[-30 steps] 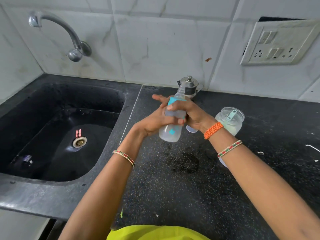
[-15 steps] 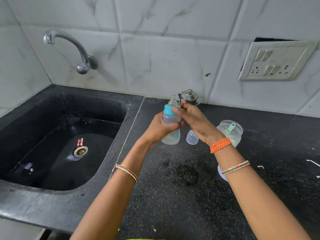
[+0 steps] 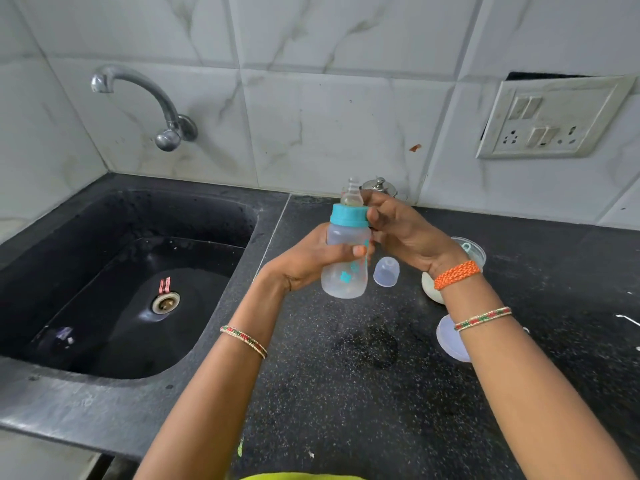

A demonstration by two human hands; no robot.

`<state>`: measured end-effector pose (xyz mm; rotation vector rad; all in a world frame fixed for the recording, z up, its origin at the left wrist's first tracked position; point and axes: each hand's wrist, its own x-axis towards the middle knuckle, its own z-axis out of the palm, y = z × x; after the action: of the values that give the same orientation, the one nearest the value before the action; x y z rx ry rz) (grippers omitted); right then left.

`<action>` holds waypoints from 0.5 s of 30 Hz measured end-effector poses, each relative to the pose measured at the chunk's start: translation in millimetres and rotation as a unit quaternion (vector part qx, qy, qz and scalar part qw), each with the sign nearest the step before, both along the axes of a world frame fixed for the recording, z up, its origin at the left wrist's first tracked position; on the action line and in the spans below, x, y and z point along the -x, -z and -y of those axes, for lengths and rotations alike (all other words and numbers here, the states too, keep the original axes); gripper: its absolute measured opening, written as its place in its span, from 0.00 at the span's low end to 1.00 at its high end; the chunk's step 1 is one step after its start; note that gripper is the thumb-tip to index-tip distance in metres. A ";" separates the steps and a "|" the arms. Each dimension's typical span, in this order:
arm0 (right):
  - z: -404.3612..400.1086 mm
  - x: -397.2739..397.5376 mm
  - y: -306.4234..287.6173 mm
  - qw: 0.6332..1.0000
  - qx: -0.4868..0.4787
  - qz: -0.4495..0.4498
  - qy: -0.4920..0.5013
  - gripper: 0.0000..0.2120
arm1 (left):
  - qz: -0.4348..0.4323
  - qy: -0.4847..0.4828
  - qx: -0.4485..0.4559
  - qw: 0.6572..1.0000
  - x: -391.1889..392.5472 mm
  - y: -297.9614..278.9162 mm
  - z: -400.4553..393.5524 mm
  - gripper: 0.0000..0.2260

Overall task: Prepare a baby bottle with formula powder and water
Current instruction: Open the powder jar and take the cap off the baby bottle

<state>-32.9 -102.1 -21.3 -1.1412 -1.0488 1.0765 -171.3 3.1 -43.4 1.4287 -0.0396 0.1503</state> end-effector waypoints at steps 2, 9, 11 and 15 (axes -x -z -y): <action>2.1 -1.8 -1.1 0.999 -0.020 -0.001 0.036 0.34 | -0.015 -0.044 -0.019 0.999 -1.8 0.1 -2.5 0.22; -1.6 13.8 -3.1 0.994 0.000 0.093 0.055 0.22 | -0.031 -0.076 -0.058 0.995 -7.8 4.0 7.3 0.10; -1.7 10.5 1.8 0.996 0.014 0.073 0.047 0.21 | -0.042 -0.067 -0.064 0.995 -4.8 5.8 5.5 0.08; 0.7 9.2 16.0 0.993 0.038 0.081 0.072 0.27 | -0.071 -0.075 -0.082 0.991 3.7 14.8 -1.2 0.10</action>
<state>-42.2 -102.7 -37.3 -1.3638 -1.0413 0.9288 -175.0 4.3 -58.2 1.6034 0.1760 0.1707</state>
